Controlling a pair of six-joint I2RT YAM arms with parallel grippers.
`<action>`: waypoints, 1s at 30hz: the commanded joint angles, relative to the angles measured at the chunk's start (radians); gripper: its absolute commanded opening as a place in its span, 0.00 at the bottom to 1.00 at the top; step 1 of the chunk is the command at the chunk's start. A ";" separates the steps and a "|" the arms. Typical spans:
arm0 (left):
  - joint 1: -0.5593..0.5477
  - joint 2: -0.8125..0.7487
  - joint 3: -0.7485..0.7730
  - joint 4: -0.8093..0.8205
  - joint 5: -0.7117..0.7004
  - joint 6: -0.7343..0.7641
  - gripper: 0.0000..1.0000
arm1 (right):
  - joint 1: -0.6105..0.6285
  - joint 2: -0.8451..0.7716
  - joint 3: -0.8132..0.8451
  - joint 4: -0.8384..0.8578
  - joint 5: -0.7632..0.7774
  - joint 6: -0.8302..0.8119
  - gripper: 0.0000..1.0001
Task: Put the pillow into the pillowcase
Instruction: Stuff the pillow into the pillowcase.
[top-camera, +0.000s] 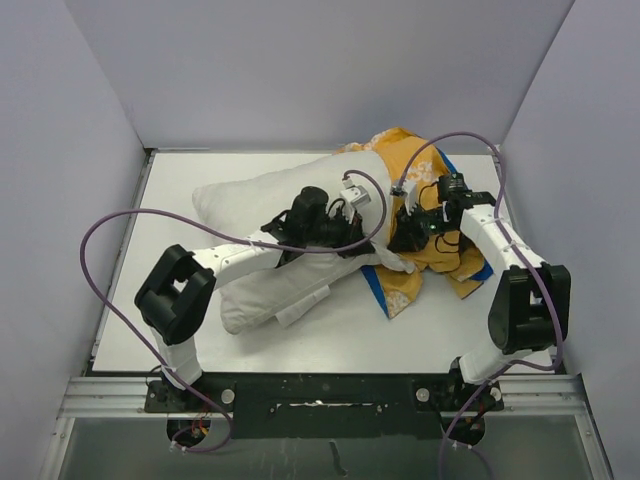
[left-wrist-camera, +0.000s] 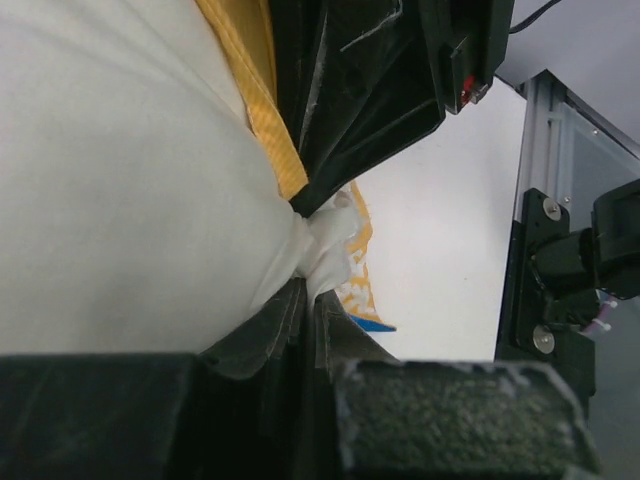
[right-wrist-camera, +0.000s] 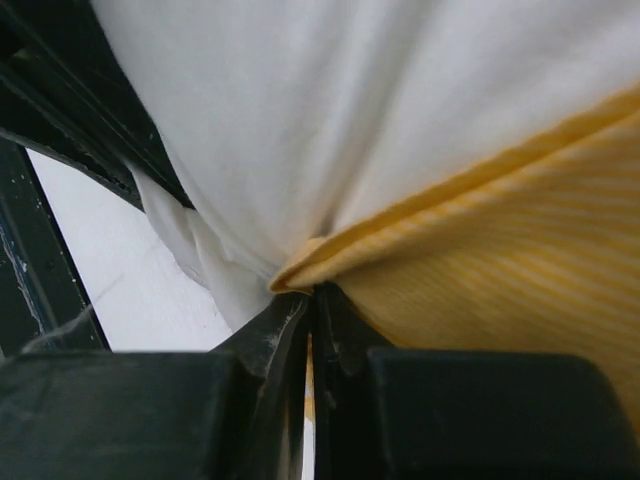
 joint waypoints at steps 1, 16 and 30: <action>0.003 -0.075 0.060 0.288 0.090 -0.081 0.00 | 0.010 -0.061 0.094 -0.031 -0.057 0.012 0.00; -0.050 -0.205 0.273 0.281 0.197 -0.327 0.00 | 0.028 -0.273 0.434 0.228 -0.494 0.329 0.00; 0.194 0.041 0.043 0.512 -0.034 -0.735 0.00 | 0.027 -0.057 0.288 -0.046 -0.235 0.078 0.22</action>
